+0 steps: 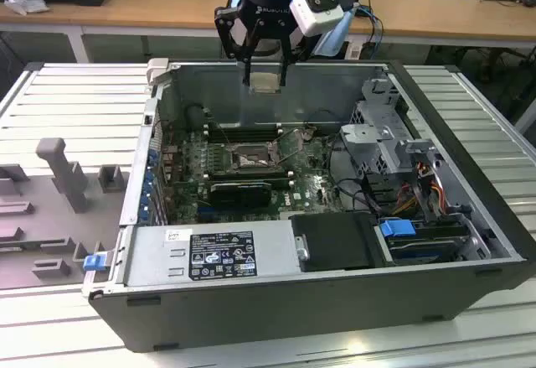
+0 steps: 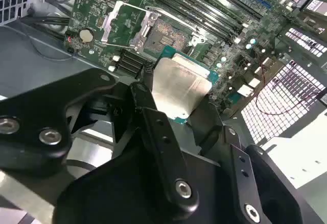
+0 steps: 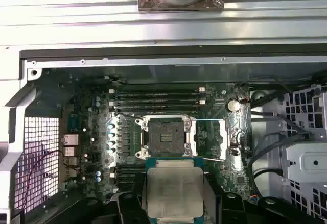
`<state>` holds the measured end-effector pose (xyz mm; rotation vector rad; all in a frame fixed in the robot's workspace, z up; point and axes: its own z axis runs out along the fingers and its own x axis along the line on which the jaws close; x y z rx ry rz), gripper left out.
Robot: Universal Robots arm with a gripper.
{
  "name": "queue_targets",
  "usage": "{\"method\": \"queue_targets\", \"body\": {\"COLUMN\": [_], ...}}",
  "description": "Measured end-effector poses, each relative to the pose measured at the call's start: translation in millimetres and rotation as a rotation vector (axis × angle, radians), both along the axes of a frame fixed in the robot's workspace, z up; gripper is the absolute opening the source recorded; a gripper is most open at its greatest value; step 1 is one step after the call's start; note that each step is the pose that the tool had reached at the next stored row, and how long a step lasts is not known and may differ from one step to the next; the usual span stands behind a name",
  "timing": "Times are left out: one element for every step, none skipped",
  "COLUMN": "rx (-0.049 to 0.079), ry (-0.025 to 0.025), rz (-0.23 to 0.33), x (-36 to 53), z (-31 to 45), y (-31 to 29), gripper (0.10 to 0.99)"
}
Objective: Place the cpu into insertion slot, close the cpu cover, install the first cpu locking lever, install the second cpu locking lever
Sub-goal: 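Place the cpu into insertion slot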
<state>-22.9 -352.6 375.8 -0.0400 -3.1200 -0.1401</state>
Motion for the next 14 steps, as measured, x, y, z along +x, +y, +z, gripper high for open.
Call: {"method": "queue_targets", "body": {"rx": [0.0, 0.0, 0.0, 0.0, 0.0, 0.0, 0.0, 0.0, 0.0, 0.0, 0.0, 0.0, 0.0, 0.0], "ry": [0.0, 0.0001, 0.0001, 0.0001, 0.0, 0.0, 0.0, 0.0004, 0.0008, 0.001, 0.0011, 0.0011, 0.0011, 0.0011], "rz": [-0.029, -0.103, -0.117, -0.117, -0.117, -0.117, -0.117, -0.117, -0.117, -0.117, -0.117, -0.118, -0.123, -0.132], "x": [0.1, -0.2, -1.5, -1.5, -1.5, -1.5, -1.5, -1.6, -1.6, -1.6, -1.5, -1.5, -1.5, -1.5], "z": [0.0, -0.2, -0.4, -0.7, -1.0, -1.4, -1.7, -2.0, -2.1, -2.1, -2.3, -2.3, -2.3, -2.4], "y": [0.0, 0.0, 0.0, 0.0, 0.0, -0.1, -0.1, -0.2, -0.1, -0.2, -0.1, -0.1, -0.1, -0.1], "gripper": [0.533, 0.533, 0.533, 0.533, 0.533, 0.533, 0.533, 0.533, 0.533, 0.533, 0.533, 0.533, 0.533, 0.533]}}
